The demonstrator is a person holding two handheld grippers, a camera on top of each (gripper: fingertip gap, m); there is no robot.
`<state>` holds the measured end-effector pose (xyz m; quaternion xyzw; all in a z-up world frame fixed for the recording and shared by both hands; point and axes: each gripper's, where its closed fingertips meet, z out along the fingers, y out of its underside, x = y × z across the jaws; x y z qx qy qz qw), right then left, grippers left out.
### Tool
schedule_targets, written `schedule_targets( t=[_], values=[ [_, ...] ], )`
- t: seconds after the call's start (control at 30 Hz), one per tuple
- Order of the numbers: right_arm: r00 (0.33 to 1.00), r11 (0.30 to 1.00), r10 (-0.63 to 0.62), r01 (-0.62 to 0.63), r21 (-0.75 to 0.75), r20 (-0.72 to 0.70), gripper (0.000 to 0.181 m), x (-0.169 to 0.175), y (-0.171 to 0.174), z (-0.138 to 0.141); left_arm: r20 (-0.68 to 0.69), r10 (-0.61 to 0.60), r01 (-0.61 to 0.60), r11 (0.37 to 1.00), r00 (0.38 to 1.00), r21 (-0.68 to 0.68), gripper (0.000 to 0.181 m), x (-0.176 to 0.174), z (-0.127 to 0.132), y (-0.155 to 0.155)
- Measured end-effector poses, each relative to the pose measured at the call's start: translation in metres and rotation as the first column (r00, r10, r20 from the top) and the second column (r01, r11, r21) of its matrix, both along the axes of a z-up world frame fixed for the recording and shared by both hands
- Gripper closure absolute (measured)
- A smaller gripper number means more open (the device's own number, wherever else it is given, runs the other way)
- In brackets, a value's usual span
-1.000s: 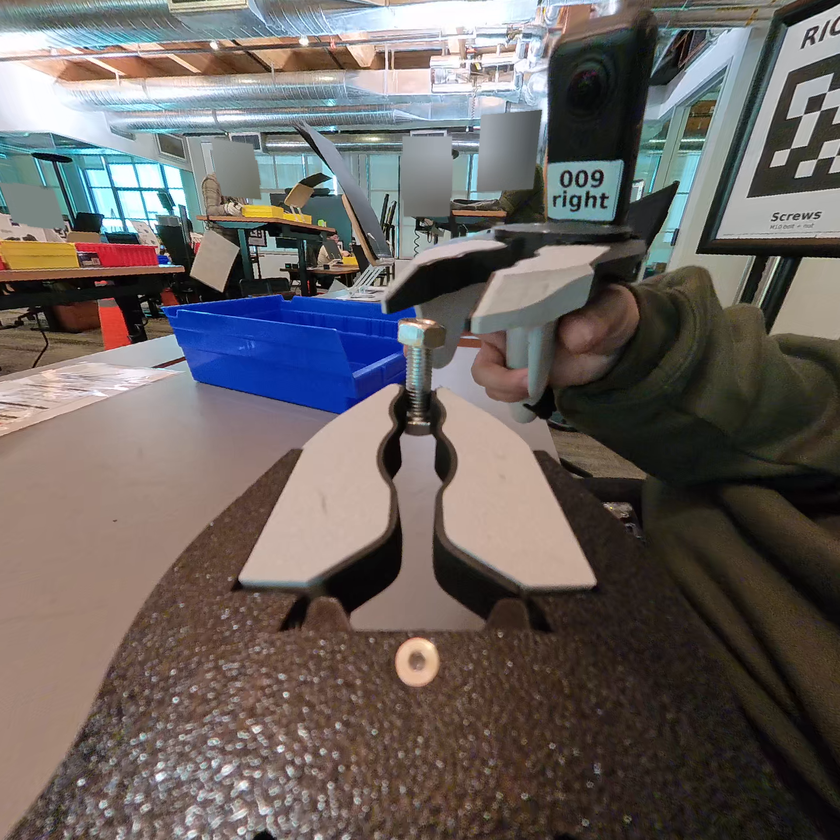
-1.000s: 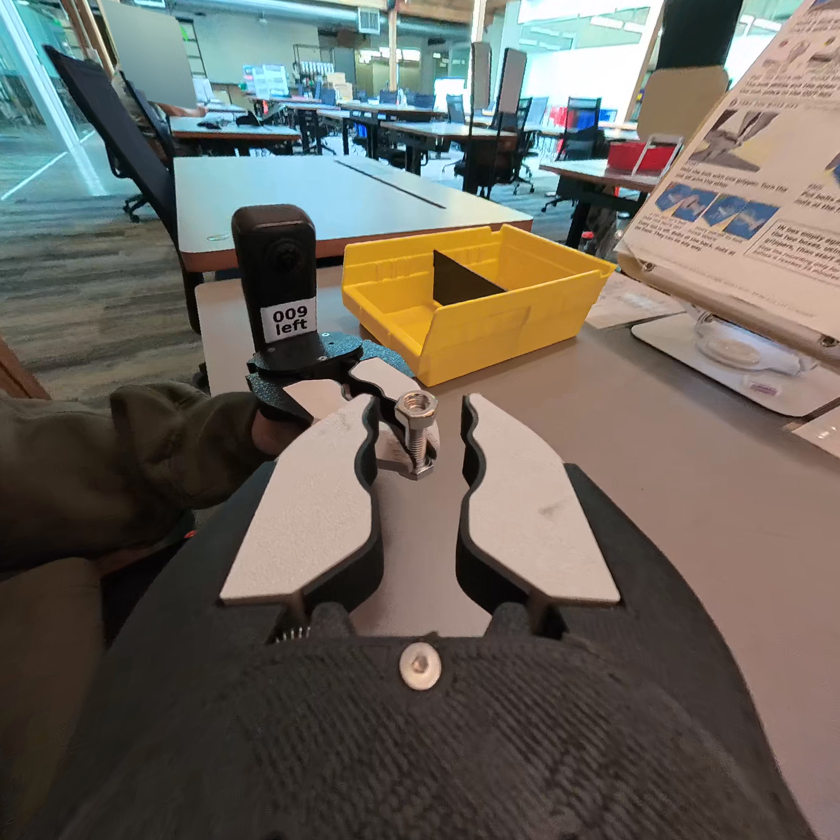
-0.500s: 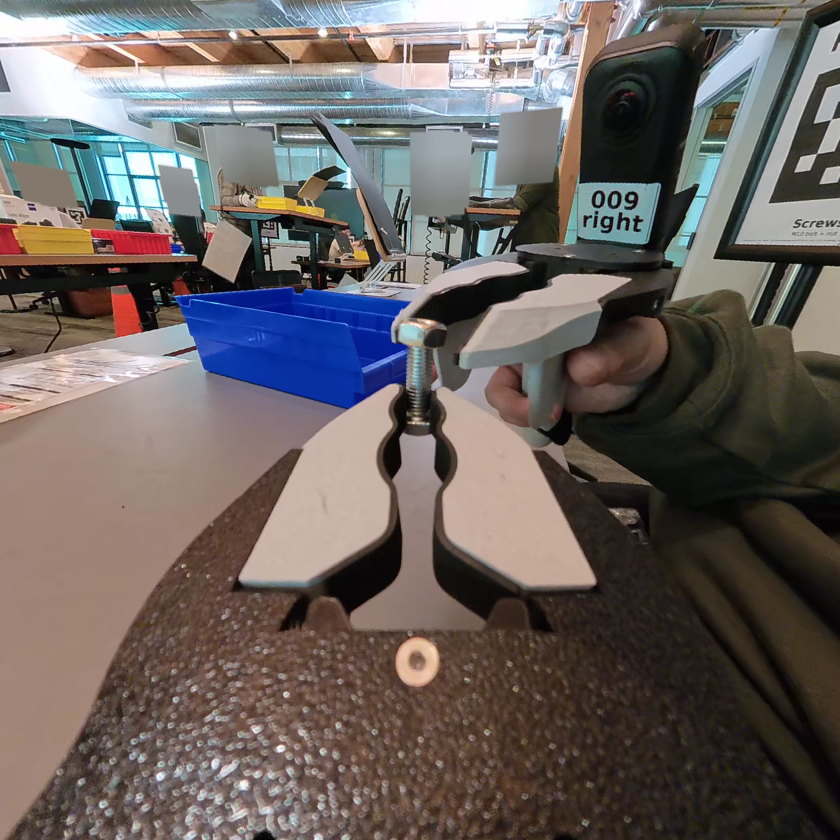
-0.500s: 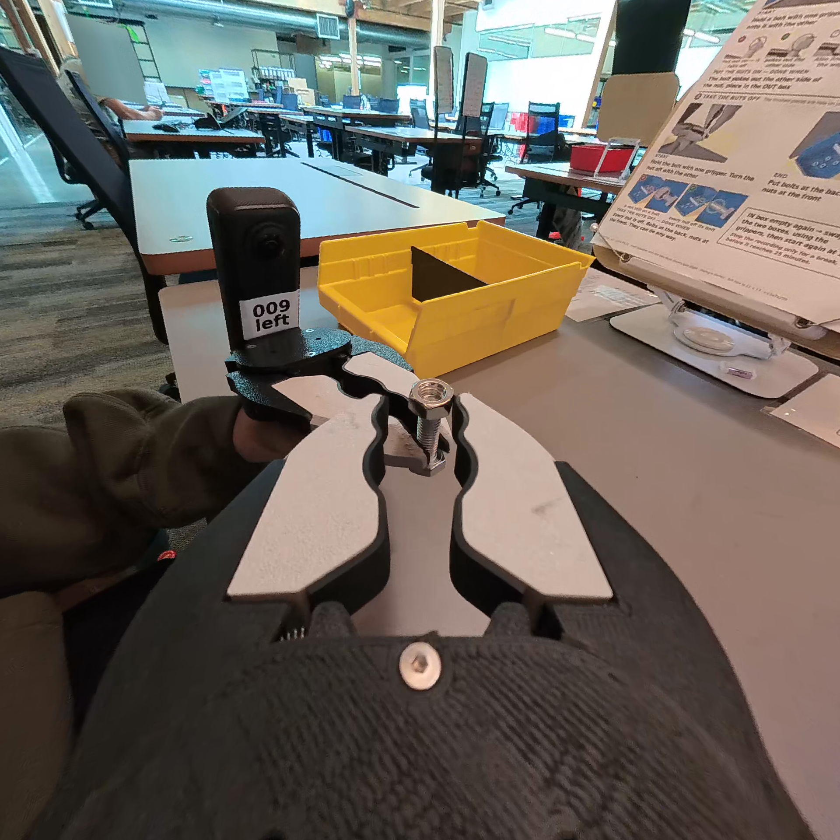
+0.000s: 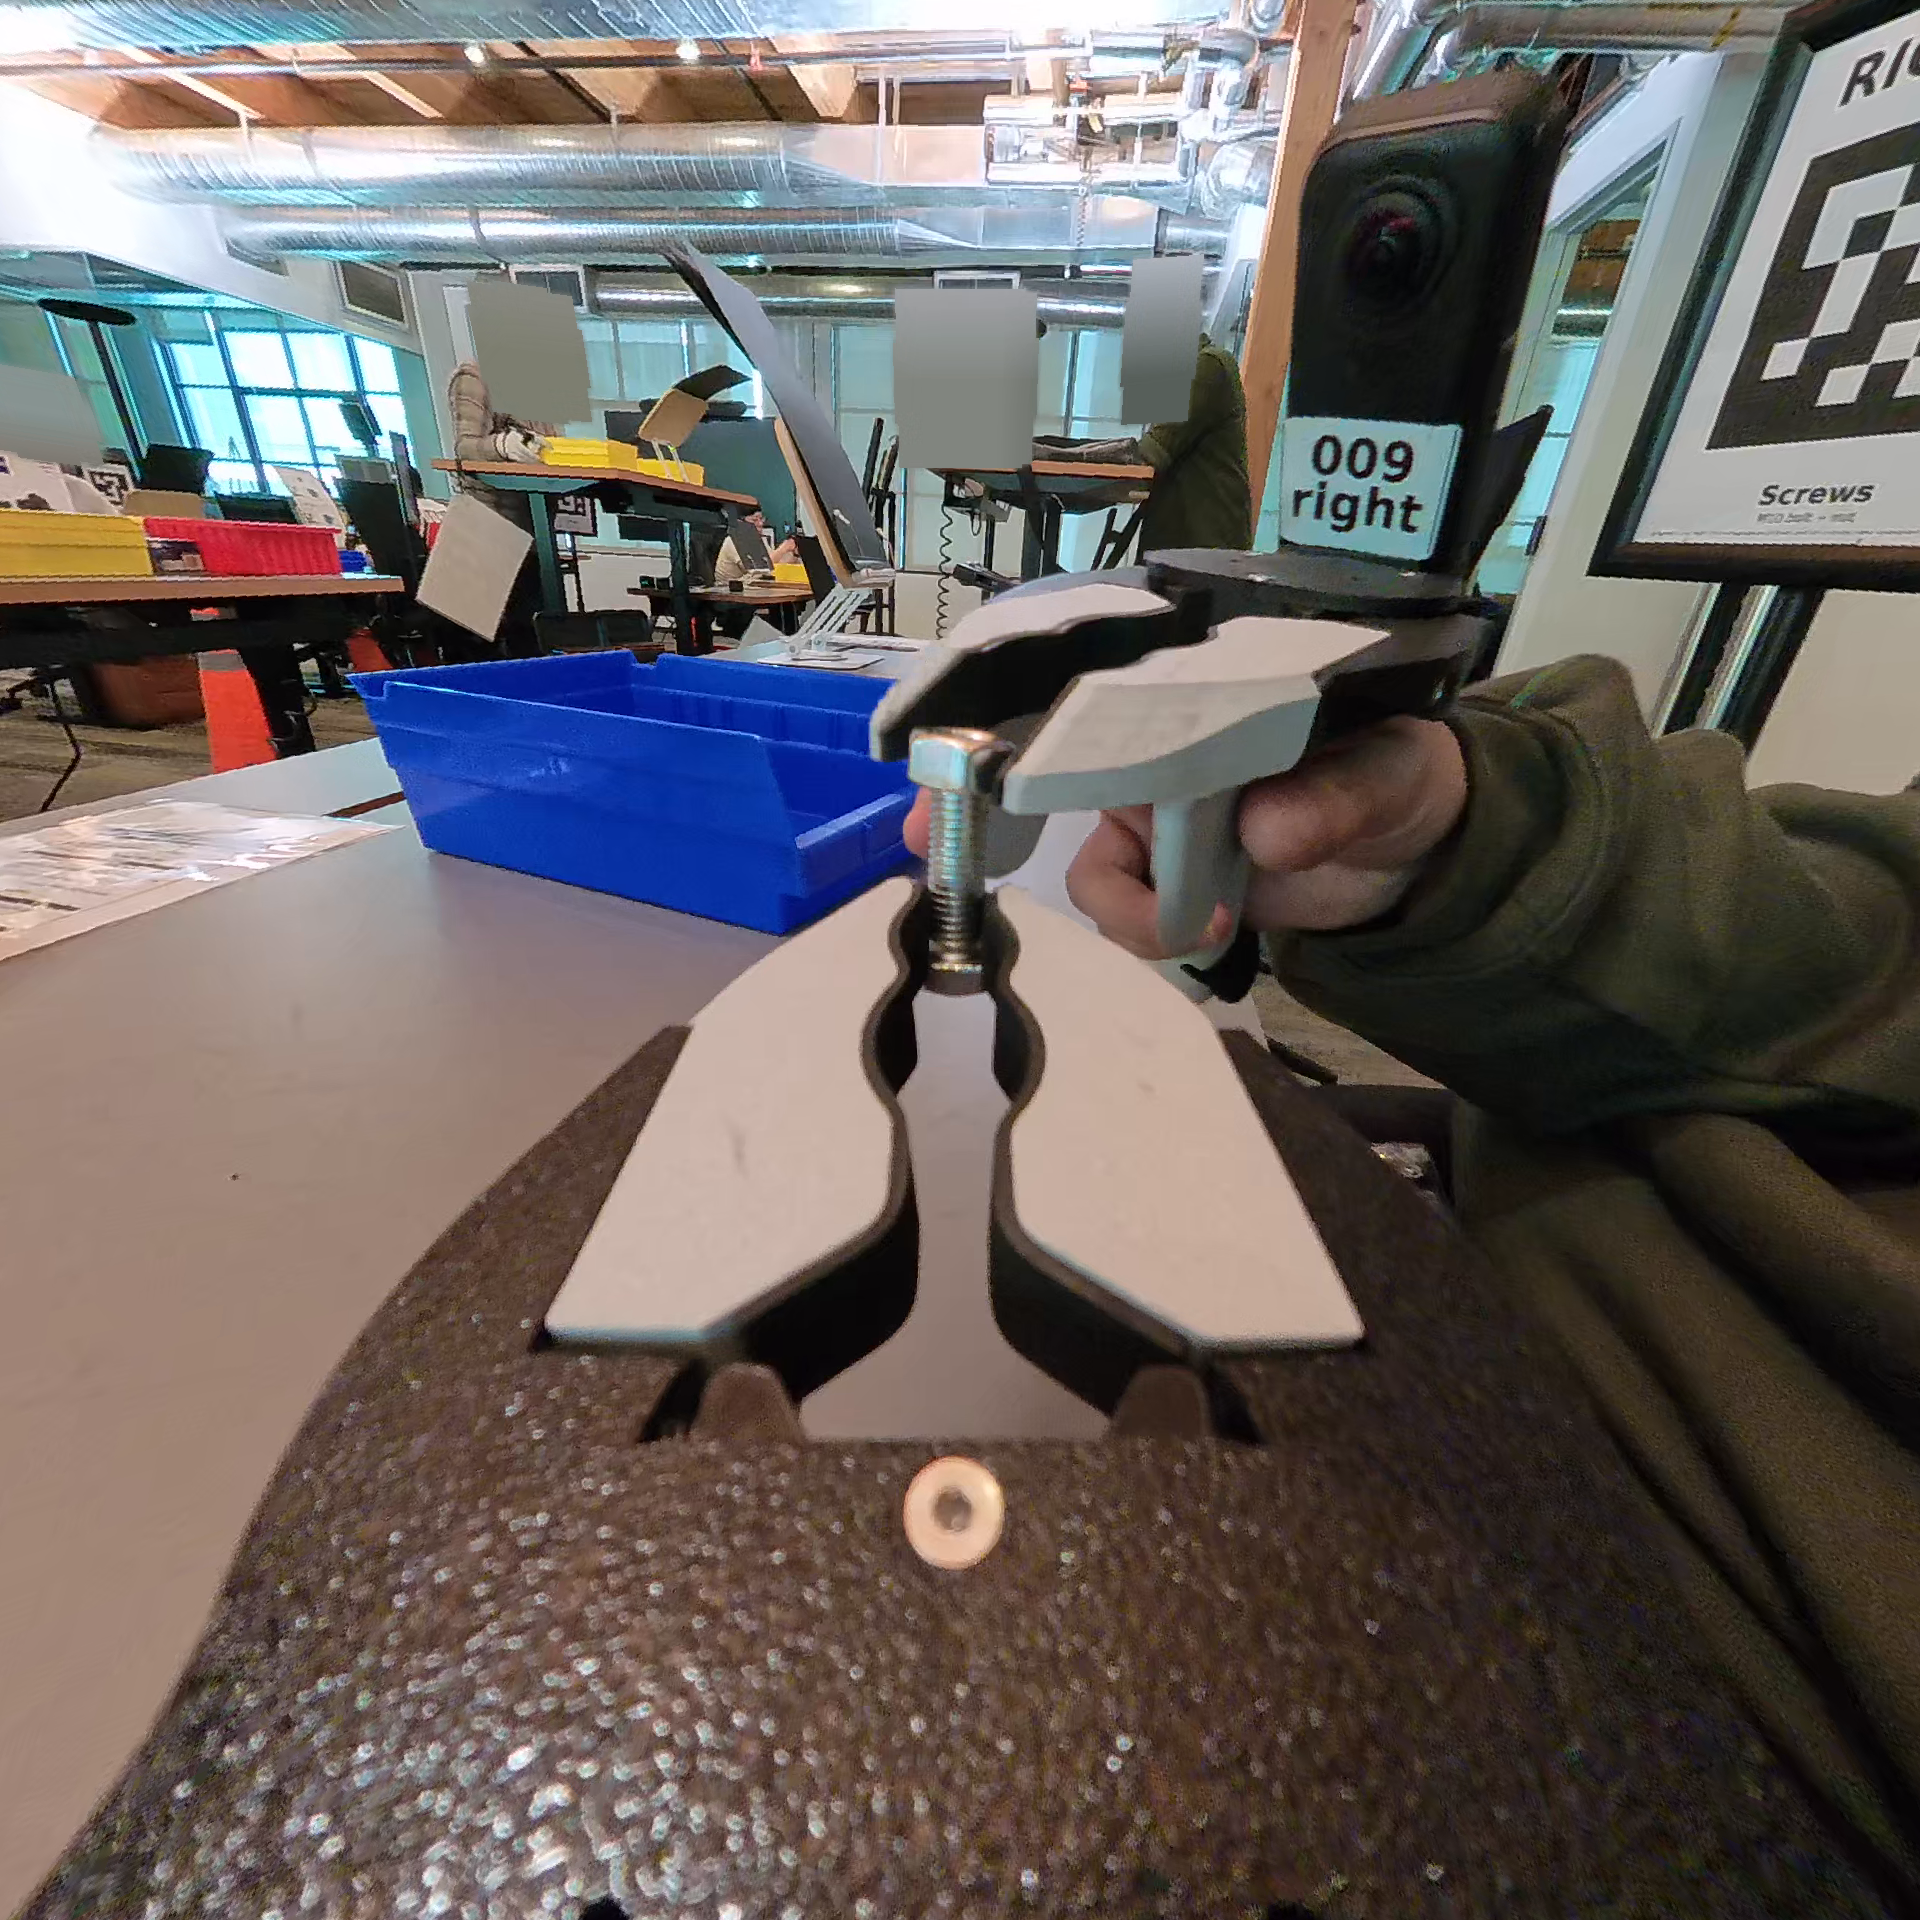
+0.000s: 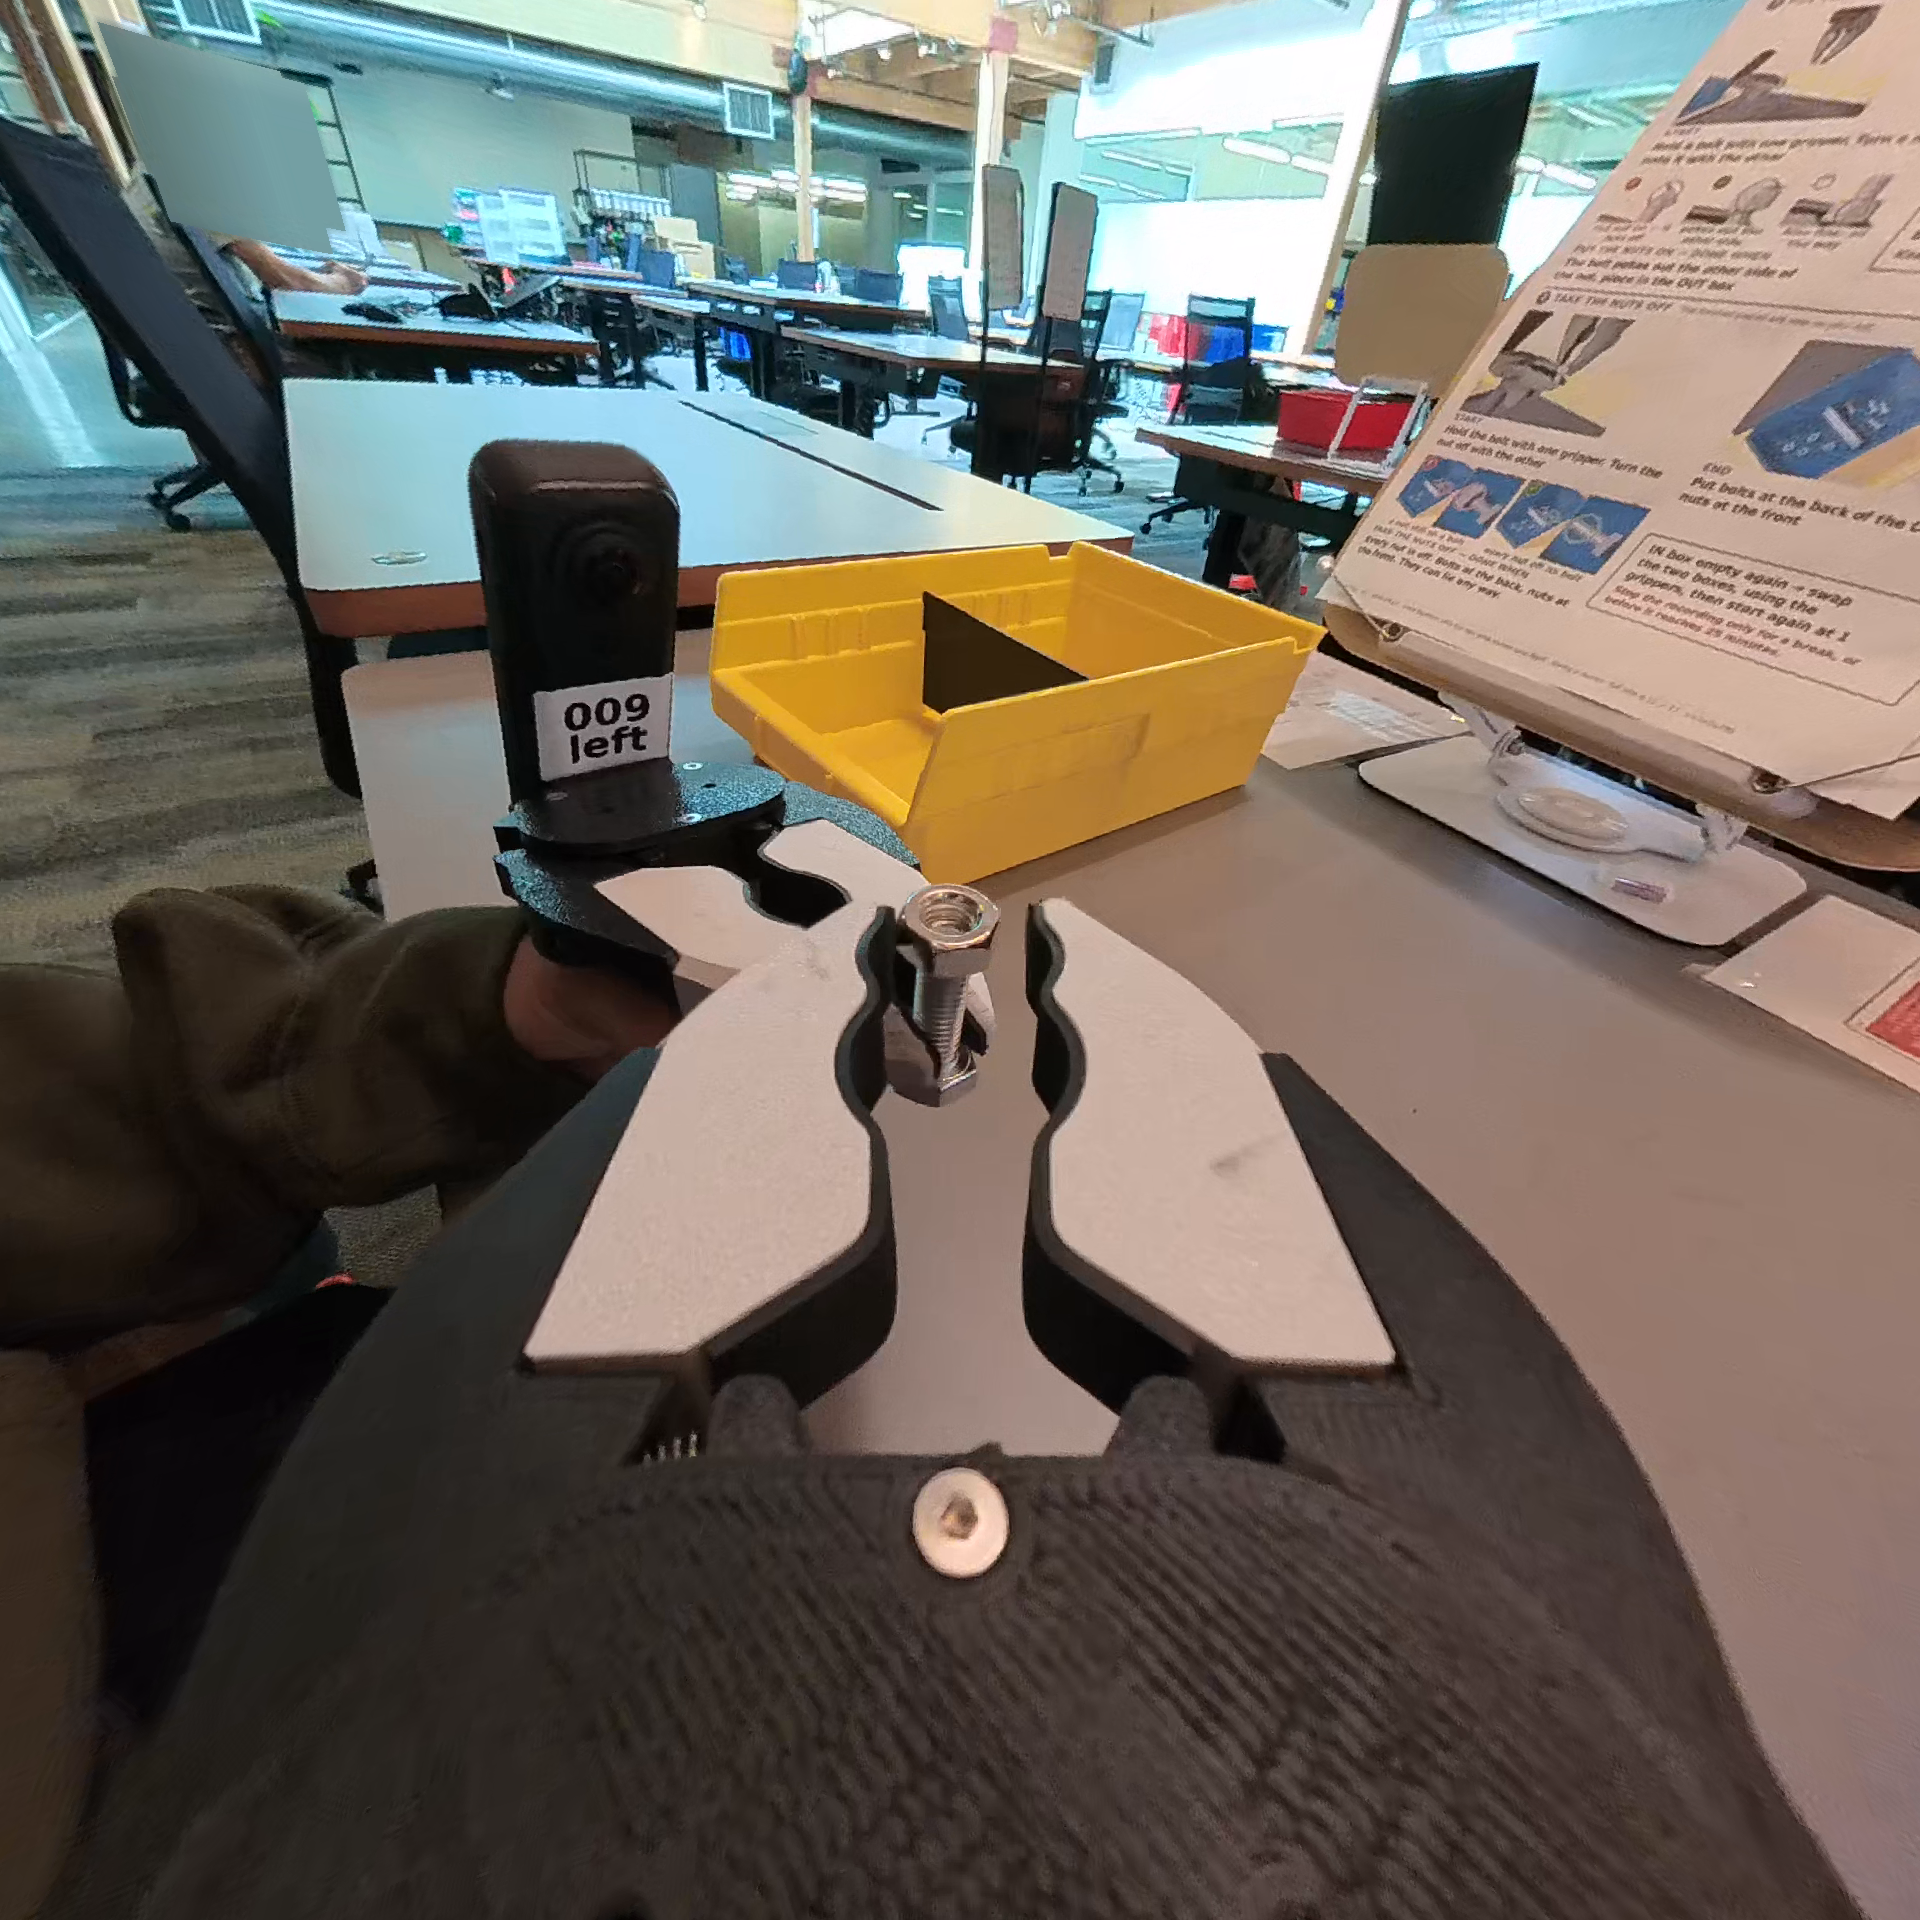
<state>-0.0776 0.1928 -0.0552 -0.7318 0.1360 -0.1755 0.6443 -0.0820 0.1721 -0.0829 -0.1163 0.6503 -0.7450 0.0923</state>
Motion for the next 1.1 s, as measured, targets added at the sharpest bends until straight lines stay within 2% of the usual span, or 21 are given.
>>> schedule_targets(
  t=[0.07,0.23,0.53,0.83,0.9,1.1],
  values=[
    [1.0,1.0,0.025,-0.025,-0.005,-0.004,0.163,-0.003,0.0,-0.002,0.002,-0.005,0.005,1.0,1.0,0.001,0.172,-0.001,0.0,-0.001],
    [0.999,0.997,0.041,-0.041,-0.06,-0.01,0.163,-0.005,-0.001,-0.004,0.028,-0.006,0.005,0.999,1.0,0.042,0.172,-0.002,-0.004,-0.002],
    [0.988,0.974,0.063,-0.091,-0.209,-0.138,0.163,-0.012,-0.014,-0.014,0.064,-0.022,0.014,0.991,0.998,0.13,0.172,-0.007,-0.012,-0.011],
    [0.989,0.984,0.076,-0.095,-0.152,-0.123,0.162,-0.011,-0.012,-0.011,0.044,-0.017,0.013,0.997,0.999,0.079,0.172,-0.005,-0.007,-0.008],
    [0.994,0.987,0.06,-0.074,-0.145,-0.095,0.15,-0.009,-0.012,-0.01,0.025,-0.01,0.009,0.999,1.0,0.047,0.172,-0.002,-0.004,-0.005],
    [0.995,0.99,0.067,-0.076,-0.121,-0.075,0.152,-0.011,-0.005,-0.007,0.008,0.028,-0.028,0.999,1.0,0.016,0.172,0.004,-0.001,0.003]
  ],
)
